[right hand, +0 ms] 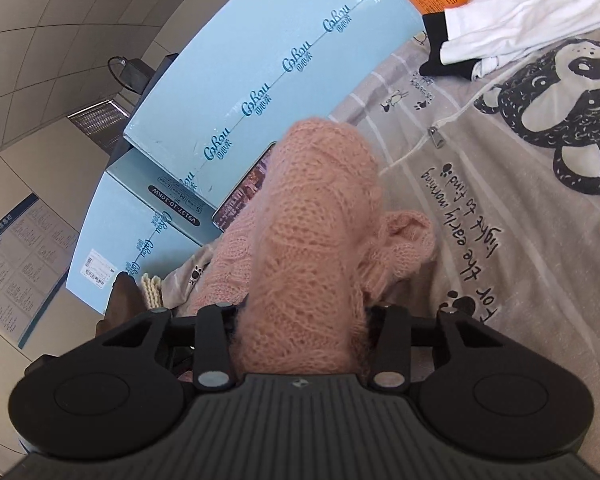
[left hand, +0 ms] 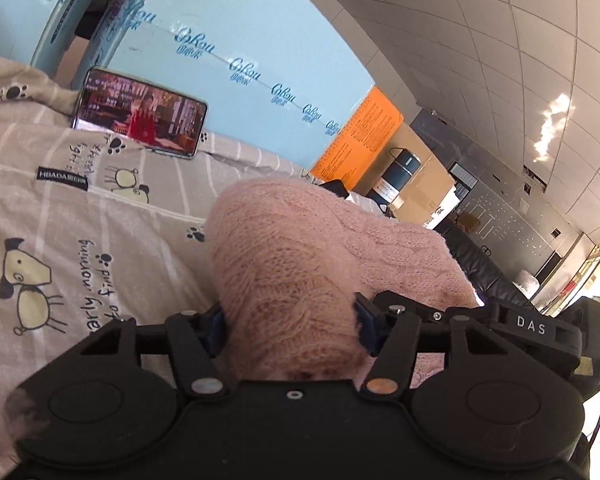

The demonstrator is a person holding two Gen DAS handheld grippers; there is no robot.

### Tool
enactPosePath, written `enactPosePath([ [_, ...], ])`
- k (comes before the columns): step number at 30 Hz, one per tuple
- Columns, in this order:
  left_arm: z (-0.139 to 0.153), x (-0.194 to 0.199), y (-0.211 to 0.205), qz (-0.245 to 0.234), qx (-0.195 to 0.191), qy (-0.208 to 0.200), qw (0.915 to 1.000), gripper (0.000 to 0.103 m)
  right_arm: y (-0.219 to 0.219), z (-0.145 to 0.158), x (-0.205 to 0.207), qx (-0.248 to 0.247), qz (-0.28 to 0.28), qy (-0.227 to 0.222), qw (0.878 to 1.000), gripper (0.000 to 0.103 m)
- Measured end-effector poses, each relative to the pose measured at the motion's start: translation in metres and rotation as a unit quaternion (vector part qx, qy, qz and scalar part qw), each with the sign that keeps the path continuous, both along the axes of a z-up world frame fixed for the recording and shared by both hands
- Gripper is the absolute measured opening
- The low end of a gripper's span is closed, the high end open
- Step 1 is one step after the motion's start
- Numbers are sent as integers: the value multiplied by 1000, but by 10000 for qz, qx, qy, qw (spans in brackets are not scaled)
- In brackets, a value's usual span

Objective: Fold clothes
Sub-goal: 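Lift the folded sweater with both grippers and carry it onto the brown jacket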

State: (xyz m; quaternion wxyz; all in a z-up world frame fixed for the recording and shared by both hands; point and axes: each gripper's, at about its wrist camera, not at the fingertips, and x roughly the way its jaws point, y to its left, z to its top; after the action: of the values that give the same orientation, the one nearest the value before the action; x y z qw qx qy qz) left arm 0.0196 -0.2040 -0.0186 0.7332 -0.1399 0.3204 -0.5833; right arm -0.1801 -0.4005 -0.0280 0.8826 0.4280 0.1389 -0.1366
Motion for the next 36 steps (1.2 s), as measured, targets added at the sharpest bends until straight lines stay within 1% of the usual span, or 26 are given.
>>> enactPosePath([
  [3, 14, 1, 24, 292, -332, -150, 9989, 59, 14, 20, 9, -184, 177, -175, 9995, 38],
  [6, 27, 4, 59, 766, -685, -432, 9938, 59, 29, 40, 25, -345, 446, -367, 9977, 38],
  [8, 35, 10, 88, 1127, -908, -614, 9876, 59, 46, 55, 44, -513, 731, -490, 9948, 38],
  [11, 47, 25, 131, 1665, -1183, -838, 9753, 59, 75, 77, 78, -811, 1201, -653, 9873, 38],
  [13, 54, 35, 158, 2009, -1329, -959, 9658, 59, 96, 89, 103, -977, 1503, -779, 9807, 38],
  [16, 63, 52, 199, 2616, -1499, -1183, 9461, 59, 131, 105, 144, -1163, 1969, -1016, 9682, 38],
  [20, 71, 81, 238, 3345, -1516, -1431, 9190, 59, 175, 118, 205, -1249, 2483, -1256, 9523, 39],
  [22, 74, 98, 252, 3655, -1497, -1538, 9057, 59, 195, 121, 238, -1296, 2661, -1324, 9460, 42],
  [24, 72, 123, 256, 3915, -1372, -1576, 8962, 59, 208, 119, 270, -1363, 2718, -1295, 9438, 46],
  [27, 66, 162, 259, 4286, -1157, -1615, 8814, 59, 226, 111, 316, -1431, 2704, -1162, 9449, 48],
  [28, 59, 173, 260, 4383, -1088, -1555, 8785, 59, 229, 105, 332, -1421, 2674, -1063, 9471, 48],
  [30, 40, 194, 262, 4493, -937, -1198, 8804, 59, 233, 92, 365, -1345, 2620, -800, 9523, 50],
  [31, 31, 204, 263, 4505, -826, -1033, 8829, 59, 234, 86, 379, -1312, 2603, -666, 9542, 50],
  [32, 24, 214, 264, 4504, -702, -876, 8857, 59, 234, 79, 390, -1335, 2562, -530, 9559, 50],
  [33, 18, 221, 265, 4519, -642, -737, 8867, 59, 234, 71, 401, -1391, 2501, -392, 9574, 52],
  [35, 9, 232, 266, 4560, -568, -469, 8869, 60, 236, 58, 418, -1424, 2449, -216, 9588, 52],
  [36, 6, 234, 264, 4606, -484, -491, 8849, 62, 238, 54, 423, -1436, 2417, -186, 9595, 53],
])
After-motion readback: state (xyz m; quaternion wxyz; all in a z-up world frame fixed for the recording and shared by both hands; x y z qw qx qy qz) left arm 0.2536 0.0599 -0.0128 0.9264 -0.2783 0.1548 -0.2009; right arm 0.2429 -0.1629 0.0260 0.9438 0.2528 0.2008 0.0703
